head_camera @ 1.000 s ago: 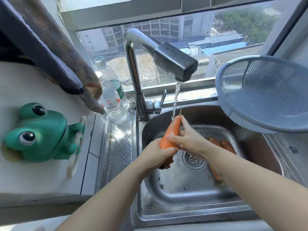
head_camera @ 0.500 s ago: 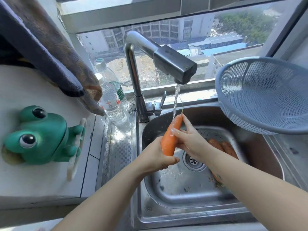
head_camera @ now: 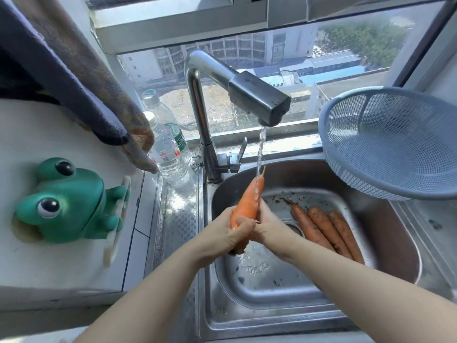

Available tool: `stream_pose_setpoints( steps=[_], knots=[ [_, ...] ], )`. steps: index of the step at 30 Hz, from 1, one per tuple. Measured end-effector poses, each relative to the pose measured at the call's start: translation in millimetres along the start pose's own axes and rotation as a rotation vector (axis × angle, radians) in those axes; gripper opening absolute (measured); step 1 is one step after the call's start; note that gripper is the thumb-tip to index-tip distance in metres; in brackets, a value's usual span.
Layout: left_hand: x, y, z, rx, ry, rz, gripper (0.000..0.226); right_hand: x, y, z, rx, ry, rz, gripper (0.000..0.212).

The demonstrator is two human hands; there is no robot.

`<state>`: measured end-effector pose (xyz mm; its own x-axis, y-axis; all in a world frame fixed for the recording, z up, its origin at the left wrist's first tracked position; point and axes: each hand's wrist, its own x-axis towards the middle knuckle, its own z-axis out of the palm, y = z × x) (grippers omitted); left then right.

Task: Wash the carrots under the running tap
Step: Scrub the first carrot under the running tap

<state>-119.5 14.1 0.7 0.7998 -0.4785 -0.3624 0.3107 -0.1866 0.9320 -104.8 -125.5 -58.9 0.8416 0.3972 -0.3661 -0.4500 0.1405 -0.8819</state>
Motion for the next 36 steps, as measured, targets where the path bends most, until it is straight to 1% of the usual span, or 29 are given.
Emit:
stream_pose_setpoints(
  steps=[1, 2, 5, 7, 8, 10, 11, 12, 14, 15, 16, 17, 18, 21, 22, 23, 25, 26, 27, 28, 29, 30, 32, 33, 34, 35, 36],
  knots=[
    [-0.1, -2.8, 0.6, -0.017, 0.007, -0.006, 0.087, 0.0, -0.2, -1.4, -0.005, 0.004, 0.003, 0.097],
    [-1.0, -4.0, 0.7, -0.033, 0.014, -0.028, 0.084, 0.4, -1.4, -3.0, -0.006, 0.028, 0.005, 0.085],
    [-4.8, -2.5, -0.6, -0.047, 0.053, -0.110, 0.062, 1.0, -11.6, -11.8, 0.016, 0.128, -0.015, 0.050],
    [-6.9, -0.9, 2.6, -0.010, 0.066, -0.135, 0.048, 5.7, -20.7, -16.0, 0.090, 0.184, -0.024, 0.036],
    [-7.0, -0.7, 5.2, 0.008, 0.065, -0.136, 0.041, 8.3, -25.6, -16.0, 0.152, 0.225, -0.017, 0.032],
    [-6.7, -0.7, 10.5, 0.040, 0.059, -0.133, 0.021, 11.7, -32.8, -14.1, 0.236, 0.272, -0.003, 0.041],
    [-6.4, -1.4, 11.9, 0.053, 0.074, -0.143, 0.016, 11.7, -33.6, -13.3, 0.214, 0.263, -0.001, 0.050],
    [-6.1, -2.1, 12.0, 0.063, 0.099, -0.162, 0.017, 10.1, -32.9, -12.3, 0.159, 0.244, -0.003, 0.064],
    [-4.2, -5.6, 8.4, 0.079, 0.157, -0.209, 0.027, 5.8, -28.6, -14.2, 0.046, 0.207, 0.003, 0.095],
    [-4.2, -6.3, 6.9, 0.071, 0.173, -0.226, 0.029, 2.9, -27.1, -16.0, 0.019, 0.195, 0.019, 0.106],
    [-4.1, -7.4, 5.4, 0.056, 0.175, -0.240, 0.028, 0.3, -25.4, -18.0, 0.001, 0.180, 0.030, 0.113],
    [-4.1, -7.9, 4.4, 0.036, 0.165, -0.249, 0.027, -1.7, -23.8, -20.0, -0.021, 0.171, 0.030, 0.114],
    [-4.4, -7.4, 4.3, 0.023, 0.153, -0.260, 0.027, -2.8, -23.7, -20.6, -0.033, 0.180, 0.020, 0.105],
    [-2.8, -4.8, 7.4, 0.003, 0.156, -0.268, 0.028, -1.6, -30.2, -18.3, 0.014, 0.310, -0.054, 0.045],
    [-2.1, -4.2, 8.7, 0.002, 0.167, -0.266, 0.026, -0.5, -32.2, -17.4, 0.035, 0.346, -0.060, 0.034],
    [-1.6, -3.3, 9.8, 0.008, 0.183, -0.265, 0.026, 0.3, -33.4, -17.5, 0.049, 0.359, -0.058, 0.031],
    [-1.5, -2.9, 10.1, 0.022, 0.213, -0.264, 0.028, -0.7, -33.7, -18.4, 0.074, 0.307, -0.039, 0.036],
    [-1.5, -3.5, 9.6, 0.026, 0.223, -0.261, 0.028, -2.2, -32.6, -18.6, 0.042, 0.265, -0.021, 0.047],
    [-1.6, -3.8, 8.6, 0.025, 0.226, -0.258, 0.028, -3.7, -31.7, -18.9, -0.032, 0.222, 0.000, 0.062],
    [-1.3, -5.0, 8.4, 0.020, 0.222, -0.256, 0.028, -4.9, -30.7, -20.1, -0.103, 0.198, 0.010, 0.073],
    [-1.5, -5.4, 9.3, 0.019, 0.218, -0.254, 0.027, -5.5, -30.9, -21.9, -0.136, 0.204, -0.001, 0.071],
    [-1.8, -5.4, 10.9, 0.025, 0.215, -0.248, 0.026, -4.9, -32.0, -23.9, -0.132, 0.230, -0.030, 0.059],
    [-2.3, -4.4, 15.7, 0.048, 0.209, -0.226, 0.024, -3.1, -34.9, -27.2, -0.099, 0.317, -0.100, 0.027],
    [-2.0, -3.6, 17.0, 0.059, 0.210, -0.213, 0.025, -2.8, -36.3, -27.0, -0.082, 0.353, -0.111, 0.017],
    [-1.4, -3.3, 17.1, 0.071, 0.216, -0.205, 0.025, -2.0, -35.4, -26.3, -0.068, 0.368, -0.113, 0.017],
    [-1.2, -2.4, 16.5, 0.079, 0.227, -0.205, 0.026, -2.4, -34.8, -24.0, -0.051, 0.349, -0.105, 0.026],
    [-0.7, -2.5, 14.7, 0.086, 0.241, -0.209, 0.026, -2.3, -31.9, -22.9, -0.051, 0.317, -0.079, 0.044]
  ],
)
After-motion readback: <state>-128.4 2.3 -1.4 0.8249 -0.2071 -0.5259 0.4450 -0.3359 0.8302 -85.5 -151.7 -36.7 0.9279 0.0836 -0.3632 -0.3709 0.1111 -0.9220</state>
